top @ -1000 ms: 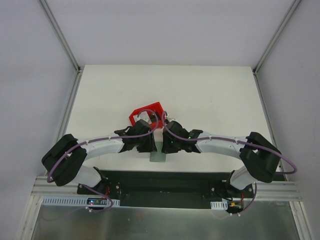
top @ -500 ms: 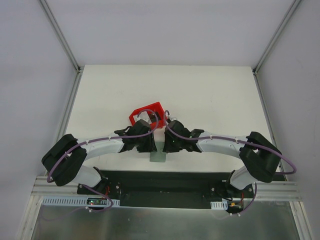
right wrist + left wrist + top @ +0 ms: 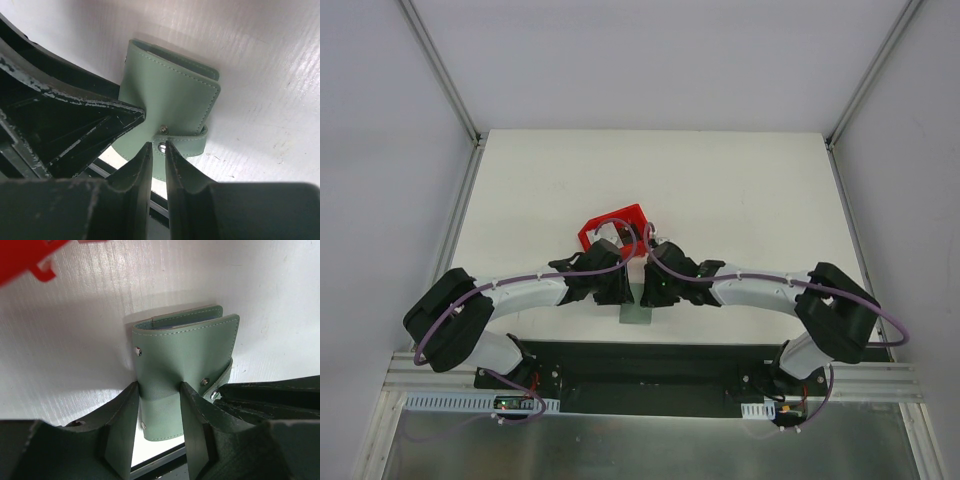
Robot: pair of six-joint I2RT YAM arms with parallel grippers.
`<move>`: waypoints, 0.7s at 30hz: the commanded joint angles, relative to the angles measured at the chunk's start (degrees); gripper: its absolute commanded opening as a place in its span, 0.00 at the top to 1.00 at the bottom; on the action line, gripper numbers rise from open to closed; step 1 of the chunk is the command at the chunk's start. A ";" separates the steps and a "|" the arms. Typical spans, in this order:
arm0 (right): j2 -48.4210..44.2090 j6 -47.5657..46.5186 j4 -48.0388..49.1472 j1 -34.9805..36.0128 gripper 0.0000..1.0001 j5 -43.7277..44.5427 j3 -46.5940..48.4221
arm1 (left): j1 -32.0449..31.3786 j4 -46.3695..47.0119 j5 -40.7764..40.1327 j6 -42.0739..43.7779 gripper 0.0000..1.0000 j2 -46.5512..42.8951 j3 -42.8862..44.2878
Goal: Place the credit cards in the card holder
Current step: Close the card holder at the center of the board.
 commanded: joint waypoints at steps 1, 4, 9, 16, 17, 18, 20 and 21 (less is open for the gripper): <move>-2.52 0.74 0.10 0.27 0.81 2.95 -1.18 | -0.38 -1.32 0.66 0.43 0.63 0.35 0.57; -4.37 0.92 -0.96 0.10 0.81 4.37 -1.89 | -0.38 -1.32 0.66 0.34 0.63 0.35 0.48; -4.73 1.71 -0.79 0.18 0.81 3.76 -3.03 | -0.38 -1.32 0.66 0.52 0.63 0.35 0.57; -2.62 1.71 0.00 0.45 0.81 3.06 -1.63 | -0.38 -1.32 0.92 0.43 0.63 0.70 0.83; -2.27 1.54 0.09 0.36 0.81 3.06 -1.19 | -0.38 -1.32 1.01 0.43 0.63 0.70 0.83; -1.92 1.36 0.09 0.45 0.81 3.06 -0.84 | -0.38 -1.32 1.01 0.52 0.63 0.70 0.92; -0.77 1.10 0.09 0.10 0.81 2.45 0.22 | -0.38 -1.23 1.01 0.52 0.63 0.70 1.01; -0.33 0.92 0.09 0.10 0.81 2.27 0.74 | -0.38 -1.23 1.01 0.60 0.63 0.70 1.01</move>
